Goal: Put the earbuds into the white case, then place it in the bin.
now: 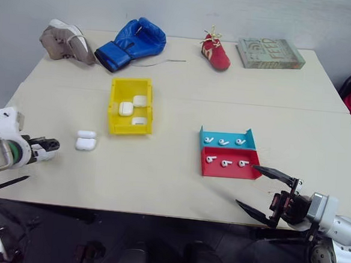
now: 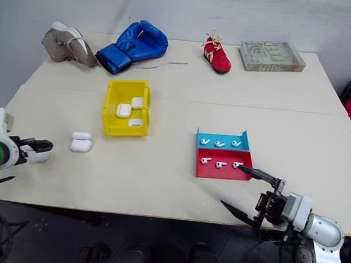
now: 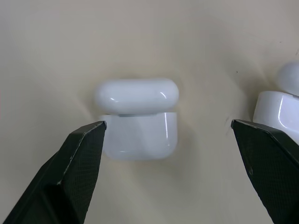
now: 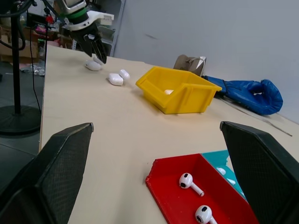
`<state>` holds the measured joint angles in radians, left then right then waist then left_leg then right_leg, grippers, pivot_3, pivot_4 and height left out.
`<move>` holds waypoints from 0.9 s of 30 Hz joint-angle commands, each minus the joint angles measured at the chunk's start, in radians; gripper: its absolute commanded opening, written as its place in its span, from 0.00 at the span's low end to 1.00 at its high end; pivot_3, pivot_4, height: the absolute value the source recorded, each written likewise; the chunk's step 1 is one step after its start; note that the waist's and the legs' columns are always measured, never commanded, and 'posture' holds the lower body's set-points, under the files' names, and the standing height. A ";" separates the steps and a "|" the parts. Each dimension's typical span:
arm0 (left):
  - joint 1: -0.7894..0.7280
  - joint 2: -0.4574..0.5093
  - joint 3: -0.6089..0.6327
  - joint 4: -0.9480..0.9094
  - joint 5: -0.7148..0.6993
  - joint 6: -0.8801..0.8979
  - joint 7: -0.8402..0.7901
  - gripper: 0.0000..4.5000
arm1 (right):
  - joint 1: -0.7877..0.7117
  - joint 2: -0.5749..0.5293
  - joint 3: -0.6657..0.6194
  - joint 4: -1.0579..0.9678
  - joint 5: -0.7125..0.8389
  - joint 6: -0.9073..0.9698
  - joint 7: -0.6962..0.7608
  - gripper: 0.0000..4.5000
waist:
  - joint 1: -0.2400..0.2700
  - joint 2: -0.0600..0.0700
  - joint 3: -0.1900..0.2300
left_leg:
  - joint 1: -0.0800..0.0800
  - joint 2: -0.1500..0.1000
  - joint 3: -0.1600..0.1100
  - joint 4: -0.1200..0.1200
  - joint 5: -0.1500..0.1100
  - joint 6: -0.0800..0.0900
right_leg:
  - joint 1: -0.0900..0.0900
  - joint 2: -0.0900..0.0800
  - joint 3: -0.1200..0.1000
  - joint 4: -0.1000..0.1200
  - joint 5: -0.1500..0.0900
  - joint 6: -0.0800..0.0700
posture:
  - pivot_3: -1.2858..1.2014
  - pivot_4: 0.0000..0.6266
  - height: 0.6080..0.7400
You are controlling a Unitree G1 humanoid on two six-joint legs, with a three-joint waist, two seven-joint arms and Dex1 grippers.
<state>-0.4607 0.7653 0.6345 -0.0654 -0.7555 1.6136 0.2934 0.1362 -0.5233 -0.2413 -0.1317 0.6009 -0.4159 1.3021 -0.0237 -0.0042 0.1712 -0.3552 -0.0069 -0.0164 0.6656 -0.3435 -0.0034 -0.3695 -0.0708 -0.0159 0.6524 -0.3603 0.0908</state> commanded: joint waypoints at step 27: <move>-0.056 -0.083 -0.053 0.053 0.348 -0.019 -0.167 1.00 | -0.017 -0.062 0.003 -0.209 -0.015 0.118 -0.162 1.00 | 0.012 -0.001 0.000 | -0.001 0.000 0.000 0.000 0.002 -0.003 | -0.003 0.000 0.000 0.002 0.000 0.000 | 0.52 0.24 1.00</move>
<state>-0.5079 0.6802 0.5876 -0.0243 -0.4413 1.6055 0.1383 0.1248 -0.5697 -0.2409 -0.2891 0.5858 -0.3075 1.1629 -0.0121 -0.0051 0.1711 -0.3558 -0.0068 -0.0159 0.6658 -0.3420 -0.0059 -0.3728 -0.0709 -0.0154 0.6542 -0.3604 0.0908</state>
